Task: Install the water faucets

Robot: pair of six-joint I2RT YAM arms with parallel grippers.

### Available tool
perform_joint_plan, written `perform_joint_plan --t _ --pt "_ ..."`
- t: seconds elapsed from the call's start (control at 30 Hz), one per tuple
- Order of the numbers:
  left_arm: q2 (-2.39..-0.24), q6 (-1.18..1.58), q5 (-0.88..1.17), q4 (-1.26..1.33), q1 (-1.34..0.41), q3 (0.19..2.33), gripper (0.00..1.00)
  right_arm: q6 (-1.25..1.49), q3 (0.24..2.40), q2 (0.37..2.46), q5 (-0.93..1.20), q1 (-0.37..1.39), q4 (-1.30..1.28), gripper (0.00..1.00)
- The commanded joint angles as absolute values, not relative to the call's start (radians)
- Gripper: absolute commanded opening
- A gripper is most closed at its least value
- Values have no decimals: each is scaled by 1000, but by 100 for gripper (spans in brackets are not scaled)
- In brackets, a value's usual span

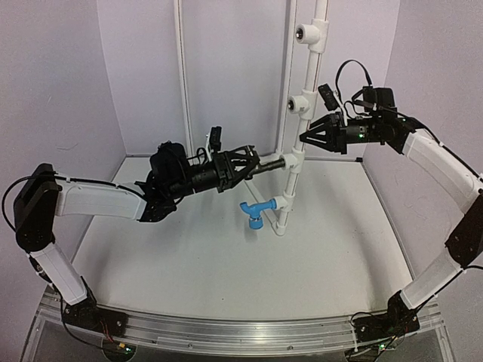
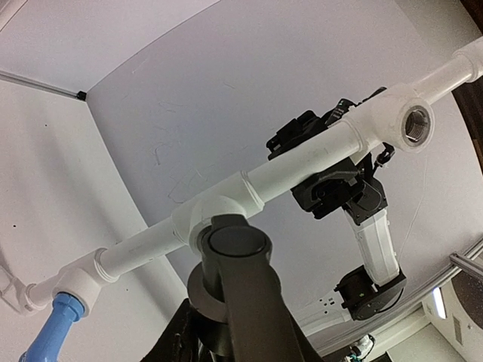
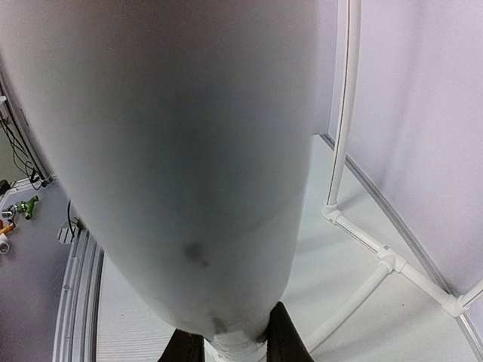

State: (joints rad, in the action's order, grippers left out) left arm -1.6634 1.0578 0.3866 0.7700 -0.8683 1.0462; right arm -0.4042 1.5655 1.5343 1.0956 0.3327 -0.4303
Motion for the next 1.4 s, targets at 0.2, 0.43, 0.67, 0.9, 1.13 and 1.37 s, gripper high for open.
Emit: perform_joint_plan --t 0.2,0.43,0.67,0.9,1.13,1.37 --pt "-1674 968 469 721 -917 1144 0 -286 1522 1501 1062 375 -401 0" --pt "-1677 910 502 670 -917 1170 0 -289 1519 1496 1058 376 -402 0" --pt "-1653 765 519 621 -920 1163 0 -285 1528 1500 1061 376 -402 0" --pt "-1642 515 522 541 -921 1168 0 -281 1524 1494 1066 376 -404 0" --pt "-1637 316 515 468 -922 1225 0 -285 1516 1488 1061 376 -405 0" --pt "-1624 77 493 330 -937 1267 0 -285 1522 1494 1065 376 -405 0"
